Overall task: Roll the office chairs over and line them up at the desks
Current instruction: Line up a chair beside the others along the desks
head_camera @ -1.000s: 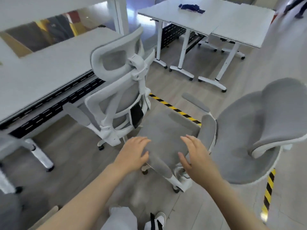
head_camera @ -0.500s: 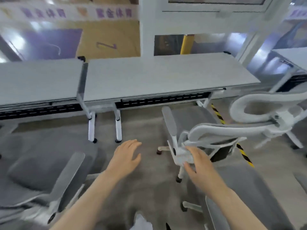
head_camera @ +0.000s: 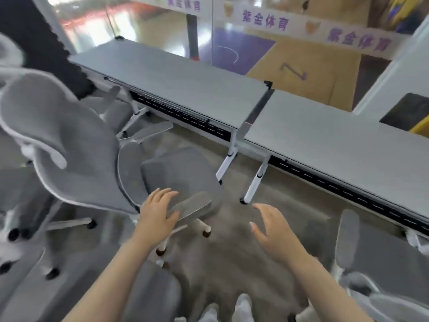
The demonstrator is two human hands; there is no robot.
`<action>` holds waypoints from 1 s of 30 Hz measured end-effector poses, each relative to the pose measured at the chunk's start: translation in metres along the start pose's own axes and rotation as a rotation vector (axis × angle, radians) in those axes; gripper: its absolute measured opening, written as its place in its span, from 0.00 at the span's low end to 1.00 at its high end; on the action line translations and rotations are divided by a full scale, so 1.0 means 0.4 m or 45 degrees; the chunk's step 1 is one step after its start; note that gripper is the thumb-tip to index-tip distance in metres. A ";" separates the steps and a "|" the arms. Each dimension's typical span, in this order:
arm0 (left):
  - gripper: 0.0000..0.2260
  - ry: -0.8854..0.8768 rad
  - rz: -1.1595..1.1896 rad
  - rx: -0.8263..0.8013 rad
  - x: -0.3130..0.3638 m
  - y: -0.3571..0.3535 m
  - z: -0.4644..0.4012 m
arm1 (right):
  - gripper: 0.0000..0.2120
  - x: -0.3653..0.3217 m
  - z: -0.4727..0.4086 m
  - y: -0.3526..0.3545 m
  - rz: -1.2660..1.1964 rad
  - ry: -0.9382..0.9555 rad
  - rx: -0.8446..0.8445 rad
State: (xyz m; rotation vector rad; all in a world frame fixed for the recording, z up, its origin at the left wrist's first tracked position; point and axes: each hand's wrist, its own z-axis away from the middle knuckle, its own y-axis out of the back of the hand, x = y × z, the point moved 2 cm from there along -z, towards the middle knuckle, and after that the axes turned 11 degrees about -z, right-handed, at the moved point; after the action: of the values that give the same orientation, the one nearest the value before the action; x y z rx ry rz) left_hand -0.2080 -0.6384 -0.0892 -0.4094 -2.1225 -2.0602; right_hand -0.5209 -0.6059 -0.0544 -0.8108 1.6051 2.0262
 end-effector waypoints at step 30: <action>0.29 1.092 0.786 0.379 -0.465 0.261 0.046 | 0.29 -0.641 -0.459 -0.548 0.304 0.598 -0.877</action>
State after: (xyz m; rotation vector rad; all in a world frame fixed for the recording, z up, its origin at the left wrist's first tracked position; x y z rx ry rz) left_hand 0.0019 -0.6345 -0.0457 -0.0775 -1.4751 -1.2165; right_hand -0.1563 -0.7257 -0.0684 -1.4842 1.2395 2.7722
